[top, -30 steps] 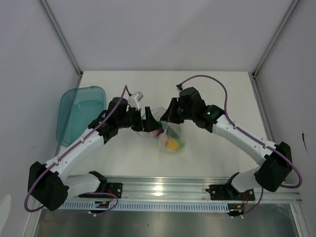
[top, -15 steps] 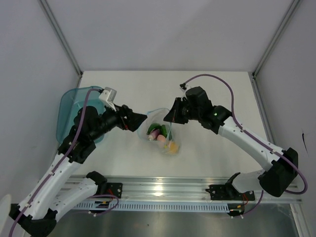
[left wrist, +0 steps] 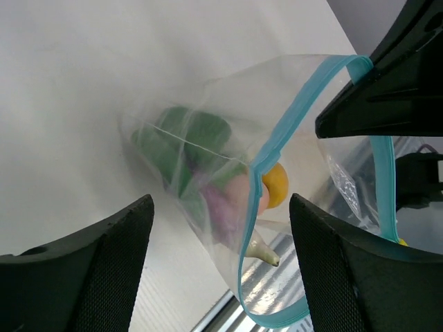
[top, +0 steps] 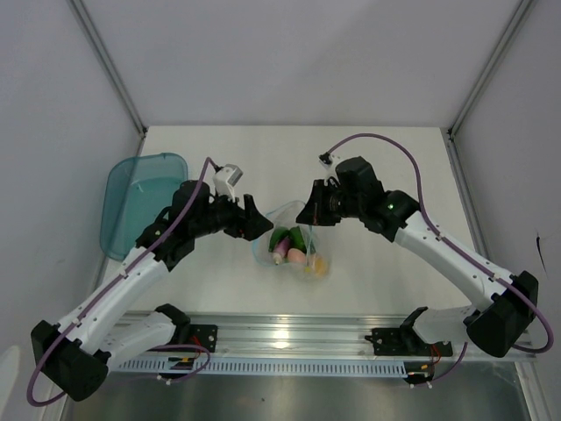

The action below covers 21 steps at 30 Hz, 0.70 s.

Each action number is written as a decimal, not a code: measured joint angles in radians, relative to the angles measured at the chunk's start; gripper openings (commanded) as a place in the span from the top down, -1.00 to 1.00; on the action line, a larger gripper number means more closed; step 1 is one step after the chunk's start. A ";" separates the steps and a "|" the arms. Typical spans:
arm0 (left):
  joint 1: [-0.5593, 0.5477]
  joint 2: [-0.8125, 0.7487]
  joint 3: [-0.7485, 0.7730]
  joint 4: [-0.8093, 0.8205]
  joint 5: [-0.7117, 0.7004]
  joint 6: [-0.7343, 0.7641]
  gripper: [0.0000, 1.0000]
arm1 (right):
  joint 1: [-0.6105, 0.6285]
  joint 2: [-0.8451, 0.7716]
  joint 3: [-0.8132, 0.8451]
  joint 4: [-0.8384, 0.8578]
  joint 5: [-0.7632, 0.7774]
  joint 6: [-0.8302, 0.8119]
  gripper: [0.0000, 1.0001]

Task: Place the food in the zip-top bag and seal the zipper
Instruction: Zip the zipper food storage bag at the center of the board.

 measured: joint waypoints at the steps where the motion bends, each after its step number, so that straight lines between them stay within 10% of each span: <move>1: -0.003 0.008 0.000 0.004 0.015 0.002 -0.45 | -0.002 0.000 0.000 -0.003 -0.003 -0.005 1.00; 9: -0.023 0.106 0.016 0.016 0.133 0.013 0.99 | -0.019 0.000 0.000 -0.010 -0.050 -0.056 0.98; 14: -0.024 0.239 0.140 -0.066 0.187 0.035 0.99 | -0.032 -0.001 0.000 -0.032 -0.064 -0.094 0.76; 21: -0.024 0.216 0.230 -0.154 0.171 -0.082 0.99 | -0.064 -0.058 -0.013 -0.096 -0.033 -0.181 -0.08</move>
